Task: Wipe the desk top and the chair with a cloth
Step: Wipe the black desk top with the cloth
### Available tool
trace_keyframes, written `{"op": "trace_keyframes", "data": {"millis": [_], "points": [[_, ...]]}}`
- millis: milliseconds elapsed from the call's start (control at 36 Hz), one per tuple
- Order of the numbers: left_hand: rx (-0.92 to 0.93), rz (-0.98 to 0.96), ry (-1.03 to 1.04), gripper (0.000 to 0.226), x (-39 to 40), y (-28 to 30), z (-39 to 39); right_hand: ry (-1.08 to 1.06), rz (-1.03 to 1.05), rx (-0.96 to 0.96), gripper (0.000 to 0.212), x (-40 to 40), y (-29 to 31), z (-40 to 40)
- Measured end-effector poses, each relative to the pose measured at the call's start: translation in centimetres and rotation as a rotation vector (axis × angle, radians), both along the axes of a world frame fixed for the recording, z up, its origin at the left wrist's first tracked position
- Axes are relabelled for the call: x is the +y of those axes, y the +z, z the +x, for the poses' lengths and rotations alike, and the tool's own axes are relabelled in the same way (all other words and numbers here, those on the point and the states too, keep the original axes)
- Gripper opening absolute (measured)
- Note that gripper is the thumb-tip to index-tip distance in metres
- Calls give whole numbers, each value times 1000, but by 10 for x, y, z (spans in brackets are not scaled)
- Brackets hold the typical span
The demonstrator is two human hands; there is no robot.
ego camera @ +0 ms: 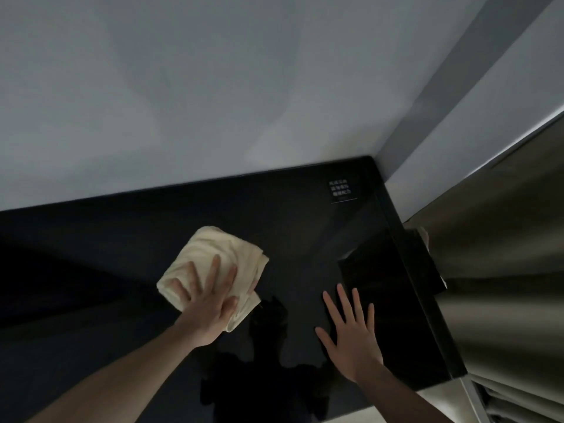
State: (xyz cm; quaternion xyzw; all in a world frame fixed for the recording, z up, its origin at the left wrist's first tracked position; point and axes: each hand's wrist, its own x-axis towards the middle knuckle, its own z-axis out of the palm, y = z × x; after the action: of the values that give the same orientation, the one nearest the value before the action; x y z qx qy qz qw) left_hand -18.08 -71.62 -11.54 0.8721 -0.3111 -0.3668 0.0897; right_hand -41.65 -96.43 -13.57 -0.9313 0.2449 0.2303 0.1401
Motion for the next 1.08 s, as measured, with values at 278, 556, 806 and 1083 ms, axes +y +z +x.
{"op": "trace_keyframes", "data": {"millis": [278,556,806,1083], "points": [[-26,6,-150,67,-141,-3,-20,-161,-71,-119,74,-79,-17,-23],[-30,54,-315,69,-225,5,-22,-140,-55,-156,74,-78,-21,-24],[-43,-207,-226,63,-120,29,3,-282,3,-133,76,-58,15,11],[-91,193,-77,111,-5,25,31,-204,29,-165,86,-6,41,127]]}}
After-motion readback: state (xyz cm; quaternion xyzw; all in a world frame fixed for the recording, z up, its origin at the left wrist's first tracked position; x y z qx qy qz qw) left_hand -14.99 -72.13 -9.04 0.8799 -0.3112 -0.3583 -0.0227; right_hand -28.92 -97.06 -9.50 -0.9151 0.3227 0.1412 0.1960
